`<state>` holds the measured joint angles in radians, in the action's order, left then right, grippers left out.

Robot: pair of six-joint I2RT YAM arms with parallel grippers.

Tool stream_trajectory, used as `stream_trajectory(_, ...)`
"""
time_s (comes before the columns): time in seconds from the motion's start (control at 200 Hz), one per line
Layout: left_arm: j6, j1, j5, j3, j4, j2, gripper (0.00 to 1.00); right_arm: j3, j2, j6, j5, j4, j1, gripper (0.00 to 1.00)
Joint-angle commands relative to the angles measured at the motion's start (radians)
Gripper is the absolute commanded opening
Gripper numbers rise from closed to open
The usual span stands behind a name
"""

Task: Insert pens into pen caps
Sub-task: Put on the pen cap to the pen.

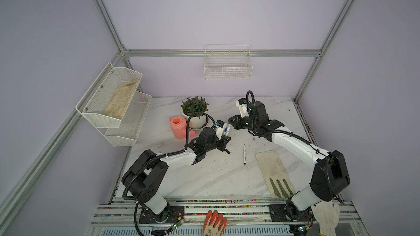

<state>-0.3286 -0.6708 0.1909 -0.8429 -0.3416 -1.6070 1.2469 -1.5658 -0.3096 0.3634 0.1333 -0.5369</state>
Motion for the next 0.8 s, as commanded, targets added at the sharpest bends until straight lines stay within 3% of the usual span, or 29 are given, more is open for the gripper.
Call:
stream_trajectory(0.0, 0.019, 0.002, -0.017, -0.039, -0.084, 0.011, 0.00, -0.027, 0.039, -0.008, 0.050, 0.015, -0.005, 0.00)
stream_trajectory(0.795, -0.006, 0.039, 0.031, -0.053, -0.185, 0.012, 0.00, -0.055, 0.057, 0.010, 0.067, 0.063, 0.002, 0.00)
